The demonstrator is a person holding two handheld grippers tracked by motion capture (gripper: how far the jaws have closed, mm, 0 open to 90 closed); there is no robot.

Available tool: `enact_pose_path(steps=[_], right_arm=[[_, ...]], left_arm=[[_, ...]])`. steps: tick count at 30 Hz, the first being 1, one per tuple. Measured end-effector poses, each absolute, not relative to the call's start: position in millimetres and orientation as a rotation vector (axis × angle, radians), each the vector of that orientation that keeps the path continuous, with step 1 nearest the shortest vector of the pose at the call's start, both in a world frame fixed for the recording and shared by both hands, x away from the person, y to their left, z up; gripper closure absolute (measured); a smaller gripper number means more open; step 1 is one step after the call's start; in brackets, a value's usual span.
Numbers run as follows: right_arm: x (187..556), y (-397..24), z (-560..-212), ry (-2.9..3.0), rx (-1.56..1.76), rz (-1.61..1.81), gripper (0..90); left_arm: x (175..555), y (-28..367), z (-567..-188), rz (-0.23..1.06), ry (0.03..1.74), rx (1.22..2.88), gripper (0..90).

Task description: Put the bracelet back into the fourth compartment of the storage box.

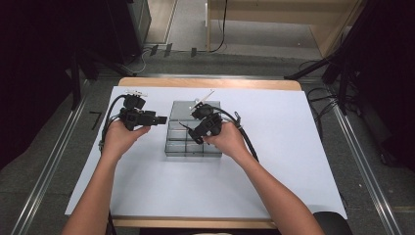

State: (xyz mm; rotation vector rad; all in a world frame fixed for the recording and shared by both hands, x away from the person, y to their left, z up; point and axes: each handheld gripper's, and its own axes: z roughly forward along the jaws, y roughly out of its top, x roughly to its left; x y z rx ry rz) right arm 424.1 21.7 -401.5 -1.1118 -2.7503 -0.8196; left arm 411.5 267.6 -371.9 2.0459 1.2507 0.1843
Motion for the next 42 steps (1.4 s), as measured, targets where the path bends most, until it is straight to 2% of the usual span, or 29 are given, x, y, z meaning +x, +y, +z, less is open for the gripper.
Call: enact_pose_path(steps=[42], right_arm=[[424,62,-414,-2.785,-1.049,-0.714,75.4]], left_arm=[[414,275,-372,0.174,1.275,2.041,38.1]])
